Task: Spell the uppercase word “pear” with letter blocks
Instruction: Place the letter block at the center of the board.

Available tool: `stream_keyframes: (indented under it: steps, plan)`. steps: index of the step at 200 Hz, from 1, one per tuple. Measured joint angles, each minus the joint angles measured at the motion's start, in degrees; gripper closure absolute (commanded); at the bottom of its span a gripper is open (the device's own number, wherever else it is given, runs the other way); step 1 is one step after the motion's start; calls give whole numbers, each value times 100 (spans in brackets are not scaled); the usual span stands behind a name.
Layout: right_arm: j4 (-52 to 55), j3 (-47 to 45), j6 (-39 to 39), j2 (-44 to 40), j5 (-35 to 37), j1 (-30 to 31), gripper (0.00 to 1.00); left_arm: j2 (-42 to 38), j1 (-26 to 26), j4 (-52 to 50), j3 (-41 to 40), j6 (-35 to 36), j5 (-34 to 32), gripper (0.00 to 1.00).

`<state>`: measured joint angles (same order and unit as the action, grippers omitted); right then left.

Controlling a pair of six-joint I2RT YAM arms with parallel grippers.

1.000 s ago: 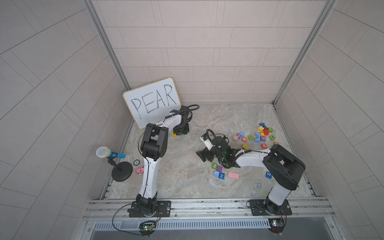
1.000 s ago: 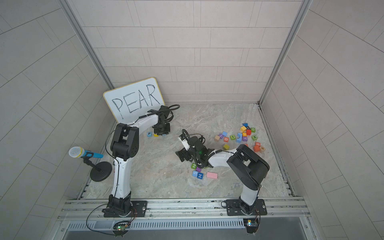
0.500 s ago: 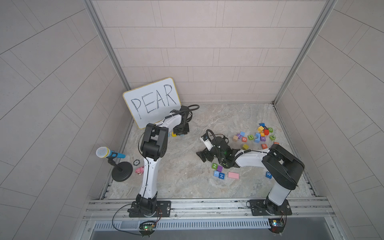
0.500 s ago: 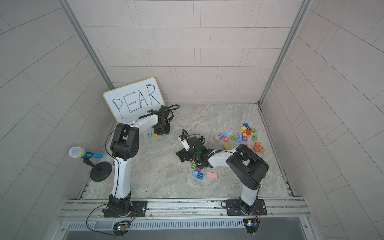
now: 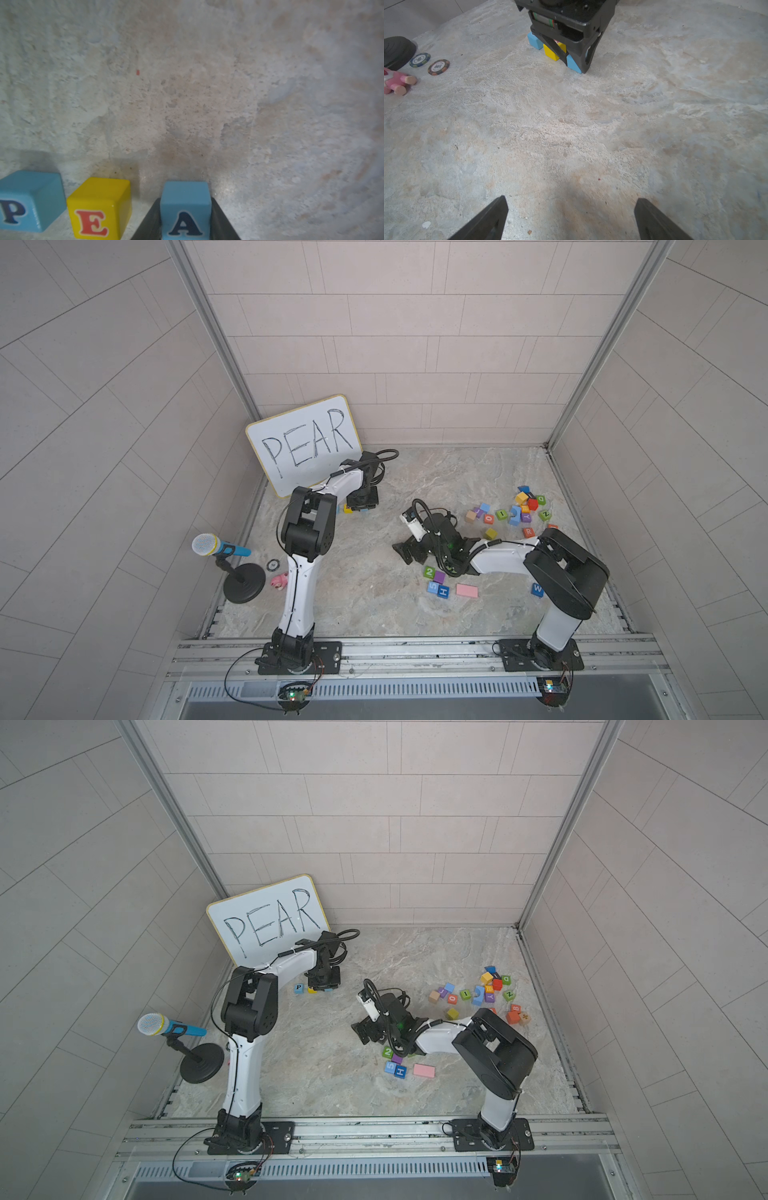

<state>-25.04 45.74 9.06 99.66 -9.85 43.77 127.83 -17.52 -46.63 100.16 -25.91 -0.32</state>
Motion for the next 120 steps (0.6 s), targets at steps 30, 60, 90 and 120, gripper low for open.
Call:
stream_keyframes:
  steps: [30, 60, 90, 120]
  plan:
    - [0, 0, 0, 0, 0, 0, 0, 0, 0, -2, 0, 0, -2, 61]
    - [0, 0, 0, 0, 2, 0, 0, 0, 0, -2, 0, 2, -17, 59]
    - [0, 0, 0, 0, 4, 0, 0, 0, 0, -2, -2, 4, -24, 59]
    - [0, 0, 0, 0, 17, 0, 0, 0, 0, -4, -2, 4, -35, 59]
